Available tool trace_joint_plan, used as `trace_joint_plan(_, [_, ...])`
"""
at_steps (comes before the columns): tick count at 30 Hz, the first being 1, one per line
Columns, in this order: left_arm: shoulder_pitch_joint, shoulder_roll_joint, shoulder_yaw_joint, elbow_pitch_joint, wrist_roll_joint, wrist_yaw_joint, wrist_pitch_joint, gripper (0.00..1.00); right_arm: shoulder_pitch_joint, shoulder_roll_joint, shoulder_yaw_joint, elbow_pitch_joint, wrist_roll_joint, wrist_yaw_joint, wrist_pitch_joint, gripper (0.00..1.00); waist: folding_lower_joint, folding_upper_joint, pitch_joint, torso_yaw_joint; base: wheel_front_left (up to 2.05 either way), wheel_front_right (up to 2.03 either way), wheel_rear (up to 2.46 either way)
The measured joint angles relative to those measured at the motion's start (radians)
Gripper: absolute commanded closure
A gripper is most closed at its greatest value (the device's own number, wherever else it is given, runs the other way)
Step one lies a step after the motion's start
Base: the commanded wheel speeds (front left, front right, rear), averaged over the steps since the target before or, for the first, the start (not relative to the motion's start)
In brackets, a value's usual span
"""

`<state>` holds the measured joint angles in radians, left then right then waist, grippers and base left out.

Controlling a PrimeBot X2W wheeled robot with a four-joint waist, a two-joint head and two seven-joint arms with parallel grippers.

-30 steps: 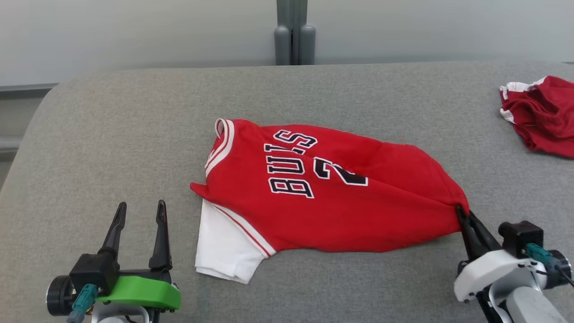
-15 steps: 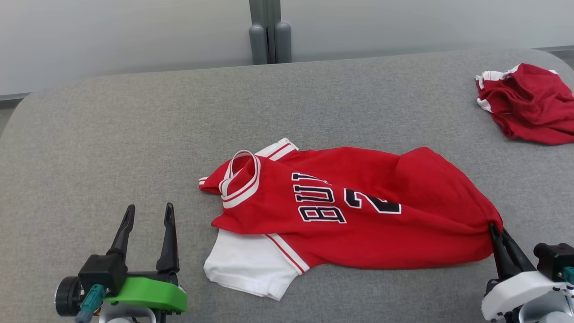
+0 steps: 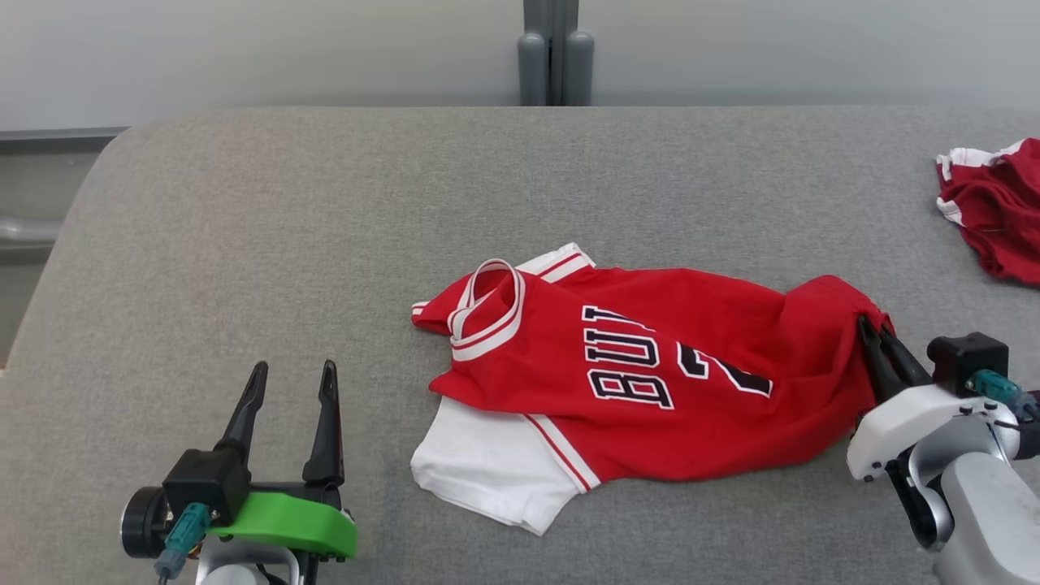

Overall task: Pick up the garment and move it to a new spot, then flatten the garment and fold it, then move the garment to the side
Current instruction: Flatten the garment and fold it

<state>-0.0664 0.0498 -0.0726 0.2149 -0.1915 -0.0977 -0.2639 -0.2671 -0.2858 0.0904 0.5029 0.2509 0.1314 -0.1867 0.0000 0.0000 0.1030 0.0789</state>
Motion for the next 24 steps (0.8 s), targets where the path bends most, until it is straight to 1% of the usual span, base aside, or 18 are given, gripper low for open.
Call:
trace_joint_plan(3, [-0.008, 0.0, -0.008, 0.001, -0.002, 0.0, 0.0, 0.0, -0.072, 0.002, 0.017, 0.096, -0.002, 0.0, -0.014, 1.0, 0.0, 0.0, 0.011, 0.021, 0.0, 0.0, 0.0])
trace_joint_plan(4, [-0.008, 0.0, -0.011, 0.002, -0.002, 0.001, 0.0, 0.0, -0.097, 0.006, 0.022, 0.129, -0.004, 0.0, -0.021, 0.95, 0.0, 0.0, 0.016, 0.026, 0.0, 0.0, 0.0])
trace_joint_plan(5, [-0.009, 0.0, -0.012, 0.002, -0.002, 0.001, 0.0, 0.0, -0.122, 0.011, 0.026, 0.164, -0.006, 0.0, -0.028, 0.81, 0.0, 0.0, 0.021, 0.029, 0.0, 0.0, 0.0])
trace_joint_plan(6, [-0.011, 0.0, -0.013, 0.003, -0.002, 0.001, 0.0, 0.0, -0.14, 0.015, 0.029, 0.188, -0.006, 0.0, -0.036, 0.25, 0.0, 0.0, 0.026, 0.032, 0.0, 0.0, 0.0])
trace_joint_plan(7, [-0.013, 0.0, -0.016, 0.004, -0.002, 0.001, 0.0, 0.0, -0.158, 0.018, 0.034, 0.218, -0.008, 0.0, -0.044, 0.0, 0.0, 0.0, 0.031, 0.034, 0.0, 0.0, 0.0])
trace_joint_plan(10, [-0.018, 0.0, -0.024, 0.007, -0.002, 0.002, 0.0, 0.0, -0.186, 0.03, 0.052, 0.27, -0.005, 0.0, -0.063, 0.0, 0.0, 0.0001, 0.039, 0.037, 0.0, 0.0, 0.0])
trace_joint_plan(13, [-0.019, 0.0, -0.023, 0.009, -0.002, 0.004, 0.0, 0.0, -0.183, 0.034, 0.061, 0.266, 0.003, 0.0, -0.071, 0.0, 0.0, 0.0, 0.038, 0.029, 0.0, 0.0, 0.0])
trace_joint_plan(16, [-0.018, 0.0, -0.022, 0.008, -0.001, 0.006, 0.0, 0.0, -0.128, 0.023, 0.021, 0.165, 0.013, 0.0, -0.075, 0.0, 0.0, 0.0, 0.031, 0.012, 0.0, 0.0, 0.0])
trace_joint_plan(21, [-0.007, 0.0, -0.014, 0.004, 0.0, 0.007, 0.0, 0.0, 0.052, 0.019, -0.066, -0.031, 0.012, 0.0, -0.076, 0.0, 0.0, 0.0, 0.014, -0.024, 0.0, 0.0, 0.0])
trace_joint_plan(24, [-0.005, 0.0, -0.015, 0.001, 0.0, 0.007, 0.0, 0.0, 0.128, 0.013, -0.109, -0.096, 0.012, 0.0, -0.076, 0.0, 0.0, 0.0001, 0.008, -0.045, 0.0, 0.0, 0.0])
